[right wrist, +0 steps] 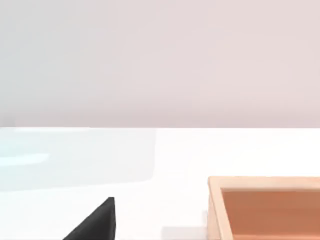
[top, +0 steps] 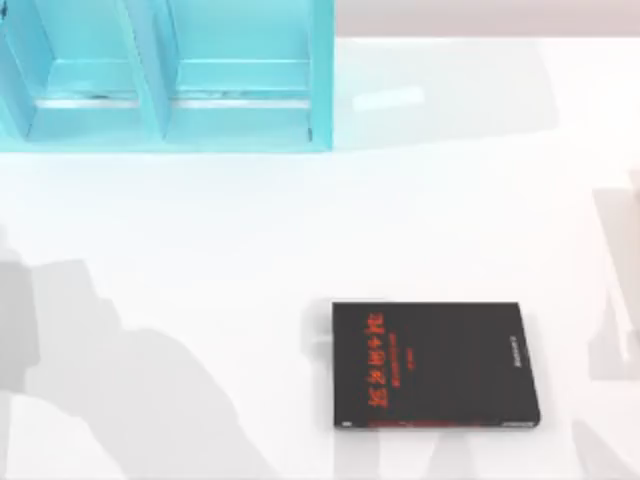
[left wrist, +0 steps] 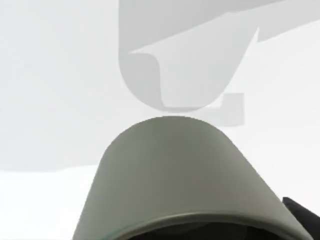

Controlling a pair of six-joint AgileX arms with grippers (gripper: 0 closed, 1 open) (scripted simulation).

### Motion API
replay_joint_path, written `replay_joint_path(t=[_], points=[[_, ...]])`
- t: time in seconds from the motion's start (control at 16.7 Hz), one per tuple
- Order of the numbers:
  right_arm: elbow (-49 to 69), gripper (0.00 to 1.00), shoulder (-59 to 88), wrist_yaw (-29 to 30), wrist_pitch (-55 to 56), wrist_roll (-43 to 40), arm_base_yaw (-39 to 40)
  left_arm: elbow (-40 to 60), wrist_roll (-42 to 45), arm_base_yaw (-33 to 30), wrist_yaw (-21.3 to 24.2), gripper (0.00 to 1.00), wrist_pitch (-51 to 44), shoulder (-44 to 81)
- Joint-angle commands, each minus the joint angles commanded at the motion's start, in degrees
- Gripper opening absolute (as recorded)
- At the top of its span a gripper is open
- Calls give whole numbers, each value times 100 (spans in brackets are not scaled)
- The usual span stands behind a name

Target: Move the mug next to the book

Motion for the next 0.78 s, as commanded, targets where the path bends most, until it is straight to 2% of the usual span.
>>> replay_joint_path(t=[0.18, 0.36, 0.54, 0.78], points=[[0, 100, 0, 0, 0, 0, 0, 30, -165, -130, -14, 0, -1, -36], [0, 100, 0, 0, 0, 0, 0, 147, -856, -668, -61, 0, -7, -168], [0, 100, 0, 0, 0, 0, 0, 310, -2092, -1559, -129, 0, -40, -349], [0, 100, 0, 0, 0, 0, 0, 458, -4474, -2992, -219, 0, -125, -578]])
